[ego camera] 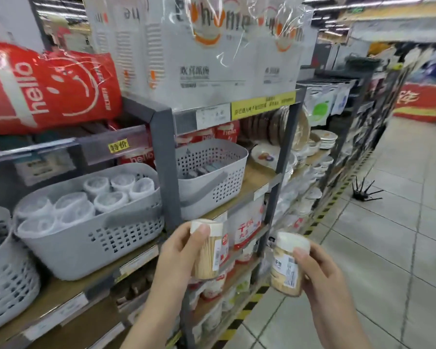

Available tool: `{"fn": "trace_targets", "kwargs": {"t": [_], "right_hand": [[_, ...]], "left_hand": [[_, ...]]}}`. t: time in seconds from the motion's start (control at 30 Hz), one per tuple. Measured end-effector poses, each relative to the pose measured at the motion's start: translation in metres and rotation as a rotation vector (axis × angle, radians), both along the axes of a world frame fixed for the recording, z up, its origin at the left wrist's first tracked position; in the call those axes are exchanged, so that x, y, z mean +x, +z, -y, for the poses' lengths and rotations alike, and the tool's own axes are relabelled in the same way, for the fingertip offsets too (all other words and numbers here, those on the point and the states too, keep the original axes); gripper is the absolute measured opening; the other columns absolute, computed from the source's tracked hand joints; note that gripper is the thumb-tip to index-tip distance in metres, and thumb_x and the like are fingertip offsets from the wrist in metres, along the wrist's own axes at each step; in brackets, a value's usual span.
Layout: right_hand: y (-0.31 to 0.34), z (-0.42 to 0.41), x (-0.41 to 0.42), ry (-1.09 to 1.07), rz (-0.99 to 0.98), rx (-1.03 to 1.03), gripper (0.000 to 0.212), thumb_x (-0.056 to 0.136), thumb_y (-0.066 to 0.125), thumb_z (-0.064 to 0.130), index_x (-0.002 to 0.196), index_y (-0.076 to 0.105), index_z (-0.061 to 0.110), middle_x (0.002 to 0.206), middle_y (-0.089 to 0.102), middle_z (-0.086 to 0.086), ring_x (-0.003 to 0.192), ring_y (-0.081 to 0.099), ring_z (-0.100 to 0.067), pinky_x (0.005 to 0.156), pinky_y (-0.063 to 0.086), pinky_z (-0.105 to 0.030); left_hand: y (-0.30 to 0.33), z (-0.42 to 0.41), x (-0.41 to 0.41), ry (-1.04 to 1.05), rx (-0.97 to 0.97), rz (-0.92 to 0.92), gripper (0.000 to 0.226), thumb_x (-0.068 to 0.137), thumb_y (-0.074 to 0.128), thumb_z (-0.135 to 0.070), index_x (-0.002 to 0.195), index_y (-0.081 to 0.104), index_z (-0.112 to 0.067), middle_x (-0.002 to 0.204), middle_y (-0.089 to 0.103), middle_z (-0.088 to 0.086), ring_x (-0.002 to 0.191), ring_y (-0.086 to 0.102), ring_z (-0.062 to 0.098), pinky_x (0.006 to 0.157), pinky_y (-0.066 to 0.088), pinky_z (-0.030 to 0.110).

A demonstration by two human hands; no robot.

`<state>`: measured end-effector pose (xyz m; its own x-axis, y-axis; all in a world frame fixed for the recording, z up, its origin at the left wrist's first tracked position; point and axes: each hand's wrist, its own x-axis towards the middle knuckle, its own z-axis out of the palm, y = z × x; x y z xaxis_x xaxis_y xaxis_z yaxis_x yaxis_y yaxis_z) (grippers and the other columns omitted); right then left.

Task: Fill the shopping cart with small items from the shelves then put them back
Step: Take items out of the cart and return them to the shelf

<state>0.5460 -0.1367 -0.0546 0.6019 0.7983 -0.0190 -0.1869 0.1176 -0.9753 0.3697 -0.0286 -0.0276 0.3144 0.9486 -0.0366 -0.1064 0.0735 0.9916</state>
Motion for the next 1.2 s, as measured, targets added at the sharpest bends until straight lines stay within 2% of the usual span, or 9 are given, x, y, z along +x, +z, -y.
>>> {"fn": "trace_targets", "kwargs": {"t": [0.17,0.33,0.47,0.53,0.63,0.73,0.9,1.03,1.2], "right_hand": [[0.002,-0.047,0.057,-0.035,-0.003,0.029,0.070,0.051,0.080,0.050,0.109,0.068,0.013,0.098,0.070,-0.013,0.072,0.064,-0.015,0.057,0.050,-0.029],[0.008,-0.099,0.084,0.027,-0.052,0.011,0.039,0.071,0.062,0.027,0.107,0.067,0.012,0.096,0.070,-0.013,0.072,0.067,-0.017,0.065,0.049,-0.040],[0.019,-0.155,0.099,0.158,-0.025,0.014,0.057,0.054,0.081,0.043,0.102,0.071,0.015,0.101,0.071,-0.012,0.086,0.067,-0.025,0.079,0.051,-0.048],[0.024,-0.183,0.108,0.209,-0.011,0.043,0.057,0.054,0.081,0.043,0.101,0.070,0.015,0.102,0.071,-0.013,0.086,0.067,-0.025,0.078,0.053,-0.044],[0.033,-0.225,0.119,0.293,0.007,0.084,0.074,0.048,0.082,0.059,0.108,0.068,0.019,0.105,0.071,-0.008,0.089,0.066,-0.022,0.071,0.057,-0.033],[0.039,-0.267,0.131,0.403,-0.009,0.091,0.049,0.071,0.071,0.033,0.118,0.063,0.021,0.109,0.070,-0.008,0.093,0.066,-0.022,0.077,0.054,-0.038],[0.046,-0.325,0.136,0.600,0.198,0.139,0.048,0.061,0.076,0.033,0.108,0.063,0.027,0.101,0.072,0.002,0.093,0.068,-0.015,0.075,0.054,-0.028],[0.051,-0.359,0.136,0.754,0.423,0.169,0.040,0.067,0.077,0.028,0.105,0.065,0.027,0.103,0.071,0.014,0.097,0.065,-0.004,0.079,0.050,-0.017],[0.046,-0.396,0.132,0.937,0.553,0.119,0.031,0.076,0.078,0.019,0.083,0.056,0.040,0.076,0.055,0.038,0.071,0.053,0.024,0.063,0.040,0.000]], "left_hand": [[0.004,-0.045,0.063,-0.029,0.056,-0.003,0.037,0.066,0.058,-0.054,0.088,0.073,-0.028,0.093,0.071,0.007,0.089,0.065,0.029,0.077,0.051,0.042],[0.013,-0.079,0.089,-0.029,0.111,-0.031,0.044,0.067,0.056,-0.057,0.094,0.070,-0.026,0.092,0.071,0.001,0.084,0.065,0.016,0.076,0.050,0.033],[0.023,-0.117,0.096,0.102,0.133,-0.027,0.035,0.069,0.054,-0.051,0.090,0.069,-0.027,0.088,0.072,-0.002,0.077,0.065,0.010,0.067,0.052,0.024],[0.026,-0.135,0.099,0.183,0.166,-0.048,0.027,0.074,0.053,-0.048,0.088,0.066,-0.028,0.081,0.072,-0.010,0.073,0.065,0.002,0.062,0.050,0.015],[0.029,-0.157,0.105,0.303,0.192,-0.103,0.030,0.072,0.052,-0.051,0.089,0.063,-0.029,0.081,0.071,-0.015,0.077,0.066,0.000,0.067,0.051,0.018],[0.029,-0.175,0.109,0.429,0.263,-0.182,0.037,0.068,0.052,-0.056,0.099,0.059,-0.036,0.094,0.067,-0.022,0.087,0.061,-0.010,0.074,0.048,0.010],[0.033,-0.192,0.113,0.571,0.353,-0.314,0.027,0.074,0.056,-0.045,0.100,0.054,-0.045,0.093,0.059,-0.045,0.094,0.052,-0.023,0.073,0.037,-0.004],[0.020,-0.202,0.112,0.644,0.322,-0.357,0.043,0.068,0.062,-0.049,0.110,0.059,-0.037,0.101,0.062,-0.038,0.100,0.056,-0.015,0.076,0.039,-0.002],[0.010,-0.207,0.109,0.763,0.271,-0.474,0.039,0.078,0.072,-0.031,0.114,0.057,-0.036,0.107,0.065,-0.024,0.102,0.058,-0.010,0.087,0.044,0.018]]}}
